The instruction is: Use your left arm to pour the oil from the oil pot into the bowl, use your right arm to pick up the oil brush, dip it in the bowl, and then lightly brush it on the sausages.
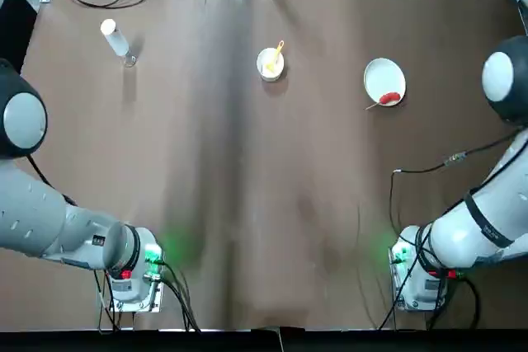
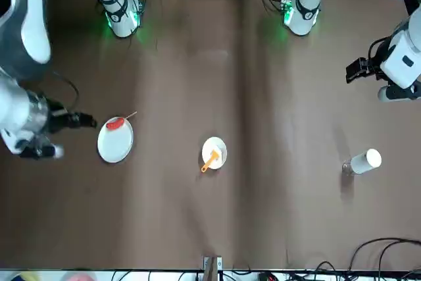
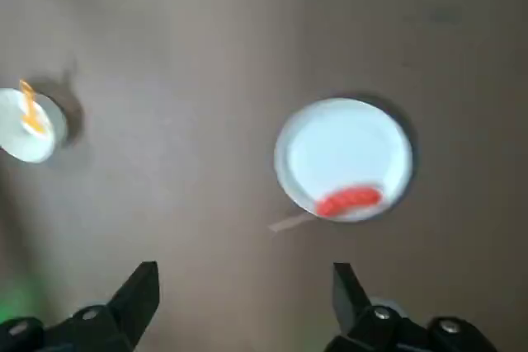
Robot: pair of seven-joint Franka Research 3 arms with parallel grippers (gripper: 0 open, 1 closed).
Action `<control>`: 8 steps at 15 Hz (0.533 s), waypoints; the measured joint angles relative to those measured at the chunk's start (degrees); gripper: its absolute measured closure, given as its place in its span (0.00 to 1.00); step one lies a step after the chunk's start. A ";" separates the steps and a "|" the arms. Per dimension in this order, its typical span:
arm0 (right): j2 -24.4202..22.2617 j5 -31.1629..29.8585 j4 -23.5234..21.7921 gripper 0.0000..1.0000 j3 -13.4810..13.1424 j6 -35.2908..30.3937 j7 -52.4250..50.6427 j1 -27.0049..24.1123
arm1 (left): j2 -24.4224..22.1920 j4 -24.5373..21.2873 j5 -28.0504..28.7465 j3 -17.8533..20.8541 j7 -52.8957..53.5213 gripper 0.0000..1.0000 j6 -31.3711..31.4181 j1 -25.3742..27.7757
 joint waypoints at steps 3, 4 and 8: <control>-4.50 -2.39 -0.16 0.00 0.35 -4.28 -0.04 0.07 | 0.06 0.00 0.00 -0.02 0.00 0.00 0.03 -0.01; -5.75 -2.70 -0.22 0.00 0.41 -5.11 -0.17 0.09 | 0.16 0.00 0.00 -0.03 0.00 0.00 0.16 -0.01; -10.84 -4.97 -1.72 0.00 0.60 -6.78 -5.20 0.08 | 0.59 0.00 0.00 -0.03 0.00 0.00 0.88 0.00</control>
